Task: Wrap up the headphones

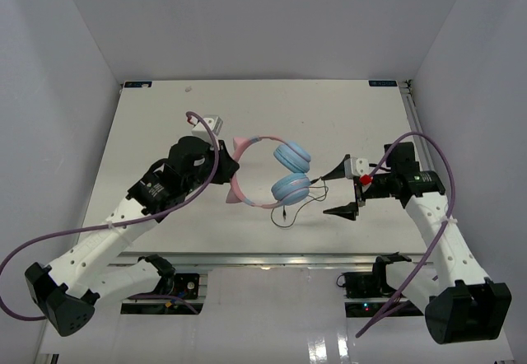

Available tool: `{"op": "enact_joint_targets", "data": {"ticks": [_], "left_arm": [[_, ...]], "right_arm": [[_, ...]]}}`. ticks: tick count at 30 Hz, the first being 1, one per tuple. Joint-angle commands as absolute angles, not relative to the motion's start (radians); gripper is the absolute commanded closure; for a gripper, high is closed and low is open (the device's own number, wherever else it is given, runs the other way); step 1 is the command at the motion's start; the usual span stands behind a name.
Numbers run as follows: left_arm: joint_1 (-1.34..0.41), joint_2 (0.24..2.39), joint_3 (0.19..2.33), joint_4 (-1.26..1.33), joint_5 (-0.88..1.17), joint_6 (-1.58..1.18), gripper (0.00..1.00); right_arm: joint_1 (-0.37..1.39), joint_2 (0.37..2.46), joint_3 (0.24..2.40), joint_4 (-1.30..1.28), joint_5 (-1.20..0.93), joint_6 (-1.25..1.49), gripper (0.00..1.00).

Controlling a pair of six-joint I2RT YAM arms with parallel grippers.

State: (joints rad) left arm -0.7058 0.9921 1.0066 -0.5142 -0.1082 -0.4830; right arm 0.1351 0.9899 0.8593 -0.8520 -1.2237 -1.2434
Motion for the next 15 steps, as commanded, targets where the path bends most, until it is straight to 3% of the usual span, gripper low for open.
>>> {"op": "enact_joint_targets", "data": {"ticks": [1,15], "left_arm": [[-0.698,0.996,1.057,-0.392,-0.117,-0.564,1.00],[-0.678,1.011,1.049,-0.303,-0.063,-0.637,1.00]], "right_arm": [[0.154,0.911,0.813,-0.469,-1.122,-0.862,0.07],[0.155,0.939,0.838,-0.344,-1.101,-0.761,0.09]]}}
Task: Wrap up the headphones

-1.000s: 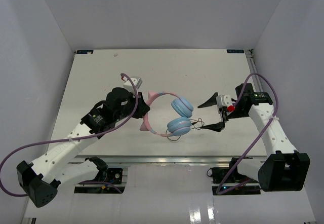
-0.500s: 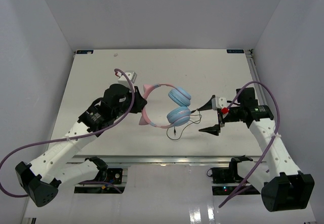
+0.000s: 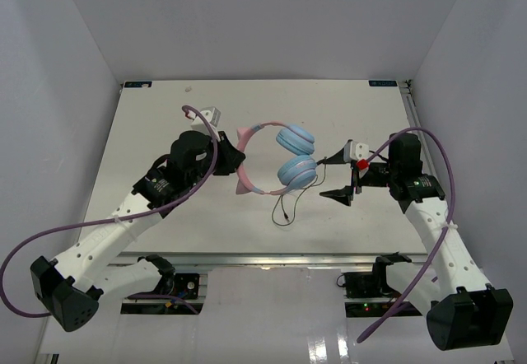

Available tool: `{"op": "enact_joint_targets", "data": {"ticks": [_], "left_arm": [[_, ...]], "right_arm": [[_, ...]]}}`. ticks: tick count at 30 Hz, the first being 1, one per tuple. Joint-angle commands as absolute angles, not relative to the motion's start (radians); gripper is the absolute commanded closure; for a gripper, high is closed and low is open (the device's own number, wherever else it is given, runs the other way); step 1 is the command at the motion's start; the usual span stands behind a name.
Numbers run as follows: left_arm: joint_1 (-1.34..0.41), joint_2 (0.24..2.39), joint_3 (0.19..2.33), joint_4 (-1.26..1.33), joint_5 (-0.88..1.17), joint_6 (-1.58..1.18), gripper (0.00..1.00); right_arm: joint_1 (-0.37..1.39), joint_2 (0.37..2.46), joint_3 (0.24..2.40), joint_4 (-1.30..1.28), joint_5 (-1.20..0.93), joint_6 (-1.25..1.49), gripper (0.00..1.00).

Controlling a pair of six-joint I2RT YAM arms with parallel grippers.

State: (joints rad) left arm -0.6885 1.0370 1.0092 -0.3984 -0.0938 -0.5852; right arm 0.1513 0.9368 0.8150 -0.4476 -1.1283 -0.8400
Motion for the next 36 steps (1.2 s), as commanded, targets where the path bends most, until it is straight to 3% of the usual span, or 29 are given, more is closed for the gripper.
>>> {"op": "enact_joint_targets", "data": {"ticks": [1,10,13,25,36], "left_arm": [[-0.676,1.008,1.050,-0.308,-0.067,-0.635,1.00],[-0.663,0.980,1.069,-0.342,-0.141,-0.604,1.00],[-0.661,0.994,1.088,-0.326,-0.117,-0.603,1.00],[-0.645,1.110,1.193,-0.169,-0.002,-0.775,1.00],[-0.631,1.230,1.354,-0.039,-0.086,-1.006,1.00]], "right_arm": [[0.154,0.937,0.847,-0.344,-1.090,-0.757,0.09],[0.153,0.921,0.931,-0.357,-0.950,-0.693,0.07],[0.154,0.949,0.899,-0.278,-0.992,-0.594,0.06],[0.187,1.137,0.802,0.412,-1.198,-0.044,0.00],[0.195,1.230,0.819,1.096,-1.168,0.595,0.23]]}}
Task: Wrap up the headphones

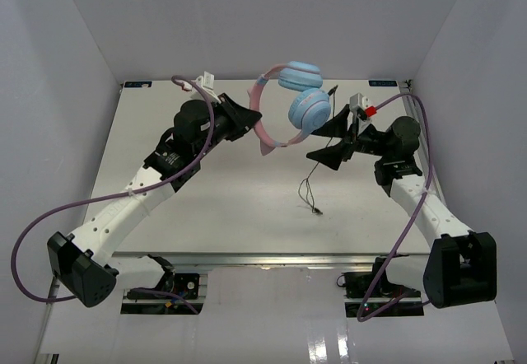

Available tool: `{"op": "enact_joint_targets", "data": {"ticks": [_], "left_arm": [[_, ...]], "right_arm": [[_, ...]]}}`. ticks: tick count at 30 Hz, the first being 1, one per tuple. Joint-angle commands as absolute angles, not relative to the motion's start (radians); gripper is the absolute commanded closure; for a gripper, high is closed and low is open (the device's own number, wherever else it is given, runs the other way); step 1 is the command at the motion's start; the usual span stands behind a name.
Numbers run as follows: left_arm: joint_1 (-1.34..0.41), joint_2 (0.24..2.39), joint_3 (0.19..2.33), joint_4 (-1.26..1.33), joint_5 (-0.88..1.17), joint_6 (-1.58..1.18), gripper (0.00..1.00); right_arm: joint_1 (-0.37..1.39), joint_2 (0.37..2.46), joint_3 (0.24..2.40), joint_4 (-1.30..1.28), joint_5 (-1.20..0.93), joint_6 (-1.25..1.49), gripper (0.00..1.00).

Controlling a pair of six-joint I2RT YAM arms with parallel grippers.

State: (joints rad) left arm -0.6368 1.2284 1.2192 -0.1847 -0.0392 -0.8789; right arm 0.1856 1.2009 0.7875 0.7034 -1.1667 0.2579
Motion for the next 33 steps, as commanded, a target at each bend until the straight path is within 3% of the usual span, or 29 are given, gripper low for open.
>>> {"op": "enact_joint_targets", "data": {"ticks": [1,4,9,16,27,33], "left_arm": [[-0.630,1.237,1.372,-0.035,-0.099,-1.016,1.00],[-0.630,1.253,1.407,-0.027,-0.135,-1.045,1.00],[-0.630,1.260,1.403,-0.044,-0.189,-1.103,1.00],[-0.630,1.246,1.337,-0.009,-0.205,-1.203,1.00],[-0.630,1.264,1.356,0.006,-0.270,-1.256,1.00],[-0.630,1.316,1.421,-0.111,-0.313,-1.267,1.00]], "right_arm": [[0.197,1.240,0.831,1.125,-1.165,0.625,0.24],[0.210,1.264,0.867,1.140,-1.161,0.654,0.29],[0.235,1.290,0.873,1.109,-1.160,0.638,0.47],[0.284,1.288,0.866,0.990,-1.150,0.536,0.61],[0.341,1.261,0.813,0.879,-1.127,0.438,0.74],[0.363,1.238,0.813,0.717,-1.091,0.320,0.92]]}}
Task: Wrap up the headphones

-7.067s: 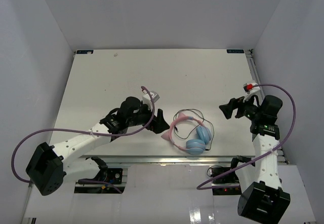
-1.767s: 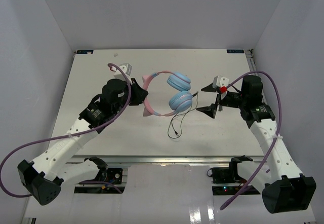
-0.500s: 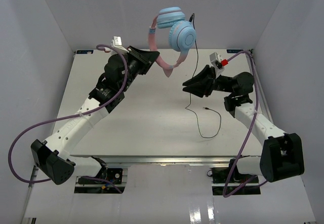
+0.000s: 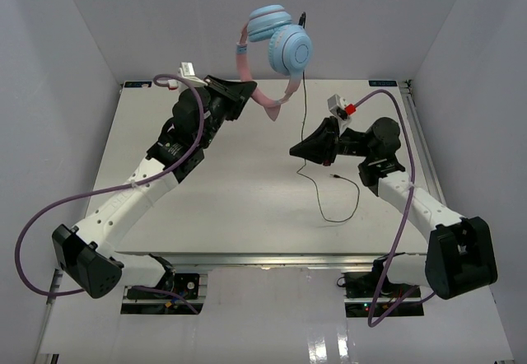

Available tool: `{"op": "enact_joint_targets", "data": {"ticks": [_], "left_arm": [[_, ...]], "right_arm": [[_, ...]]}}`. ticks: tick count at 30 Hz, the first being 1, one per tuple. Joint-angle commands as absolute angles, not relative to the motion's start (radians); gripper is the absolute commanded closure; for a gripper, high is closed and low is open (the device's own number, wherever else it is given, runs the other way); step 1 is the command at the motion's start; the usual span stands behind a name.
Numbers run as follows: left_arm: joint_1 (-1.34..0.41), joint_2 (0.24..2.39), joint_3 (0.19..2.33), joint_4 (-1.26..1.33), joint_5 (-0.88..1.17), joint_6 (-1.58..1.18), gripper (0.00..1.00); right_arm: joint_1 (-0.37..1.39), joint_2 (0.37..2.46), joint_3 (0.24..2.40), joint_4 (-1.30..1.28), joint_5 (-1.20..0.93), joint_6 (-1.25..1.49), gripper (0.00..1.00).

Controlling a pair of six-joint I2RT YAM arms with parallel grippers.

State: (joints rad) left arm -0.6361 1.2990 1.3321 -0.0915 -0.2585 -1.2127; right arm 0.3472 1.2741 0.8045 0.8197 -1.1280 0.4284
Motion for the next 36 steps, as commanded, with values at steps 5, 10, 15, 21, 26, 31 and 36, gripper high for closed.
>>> {"op": "enact_joint_targets", "data": {"ticks": [5,10,15,21,26,31,36], "left_arm": [[-0.630,1.394,1.512,-0.263,-0.362,-1.212,1.00],[-0.630,1.497,1.573,-0.343,-0.431,-1.025,1.00],[-0.633,1.620,1.625,-0.372,-0.436,-0.774,1.00],[-0.638,1.714,1.610,-0.390,-0.398,-0.547,1.00],[-0.638,1.713,1.551,-0.384,-0.421,-0.451,1.00],[-0.637,1.656,1.485,-0.355,-0.451,-0.389,1.00],[-0.637,1.615,1.445,-0.338,-0.409,-0.300,1.00]], "right_arm": [[0.378,1.211,0.916,0.345,-1.000,0.066,0.92],[0.414,1.224,1.107,-0.188,-0.778,-0.290,0.92],[0.510,1.243,1.235,-0.586,-0.392,-0.567,0.92],[0.620,1.209,1.227,-0.704,0.046,-0.813,0.92],[0.625,1.199,1.243,-0.773,0.136,-0.922,0.92],[0.626,1.169,1.225,-0.762,0.205,-0.969,0.92],[0.623,1.155,1.241,-0.726,0.269,-0.997,0.92]]}}
